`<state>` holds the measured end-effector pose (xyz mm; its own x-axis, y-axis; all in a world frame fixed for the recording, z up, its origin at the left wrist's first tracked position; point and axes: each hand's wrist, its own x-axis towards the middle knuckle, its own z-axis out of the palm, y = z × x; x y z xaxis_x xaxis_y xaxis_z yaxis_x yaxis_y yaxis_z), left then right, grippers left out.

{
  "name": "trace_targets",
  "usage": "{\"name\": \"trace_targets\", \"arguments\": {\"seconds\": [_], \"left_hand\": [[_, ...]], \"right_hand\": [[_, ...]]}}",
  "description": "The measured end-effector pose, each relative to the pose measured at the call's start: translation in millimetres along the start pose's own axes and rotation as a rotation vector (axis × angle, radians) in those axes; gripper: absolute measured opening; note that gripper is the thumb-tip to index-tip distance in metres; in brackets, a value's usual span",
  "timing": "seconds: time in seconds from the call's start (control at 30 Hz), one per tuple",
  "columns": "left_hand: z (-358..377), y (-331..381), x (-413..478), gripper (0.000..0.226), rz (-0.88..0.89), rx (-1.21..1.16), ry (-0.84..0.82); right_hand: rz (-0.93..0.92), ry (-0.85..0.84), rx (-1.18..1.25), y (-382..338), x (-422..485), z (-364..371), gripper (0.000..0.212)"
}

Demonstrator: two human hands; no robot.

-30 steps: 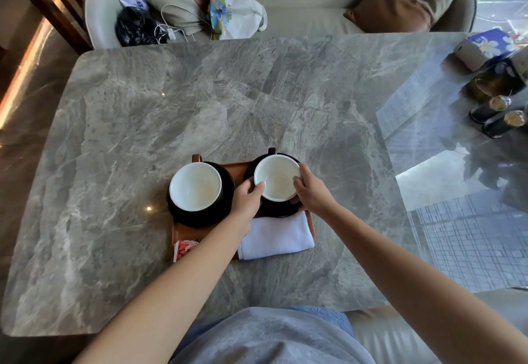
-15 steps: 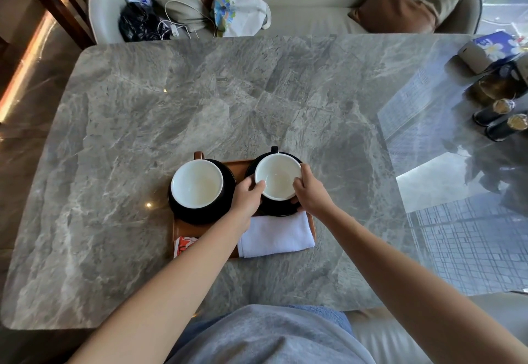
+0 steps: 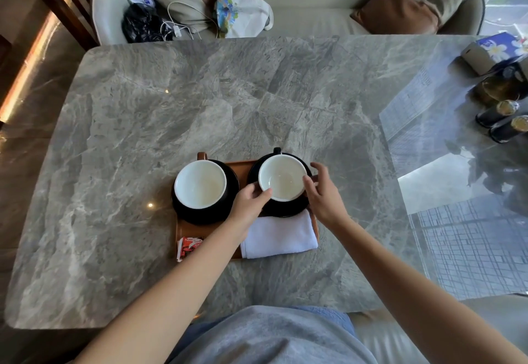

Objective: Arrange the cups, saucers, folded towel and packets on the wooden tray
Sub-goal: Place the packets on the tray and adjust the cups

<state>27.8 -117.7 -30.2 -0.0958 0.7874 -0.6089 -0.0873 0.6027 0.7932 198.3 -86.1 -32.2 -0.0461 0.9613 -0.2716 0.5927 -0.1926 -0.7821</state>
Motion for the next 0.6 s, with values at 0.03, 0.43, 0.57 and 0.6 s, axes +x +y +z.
{"name": "trace_targets", "arguments": {"seconds": [0.03,0.43,0.57,0.6], "left_hand": [[-3,-5,-6,0.04,0.046,0.056,0.015],[-46,-66,-43,0.052,0.773,1.371,-0.193],[-52,-66,-43,0.052,0.832,1.406,-0.144],[-55,-67,-44,0.052,0.843,1.409,-0.133]], "right_hand": [[-0.059,0.052,-0.035,5,-8,-4,0.029],[-0.398,-0.251,-0.51,67,-68,-11,0.029],[-0.384,-0.225,-0.515,58,-67,-3,0.024],[-0.385,-0.231,-0.517,56,-68,-1,0.024]]}}
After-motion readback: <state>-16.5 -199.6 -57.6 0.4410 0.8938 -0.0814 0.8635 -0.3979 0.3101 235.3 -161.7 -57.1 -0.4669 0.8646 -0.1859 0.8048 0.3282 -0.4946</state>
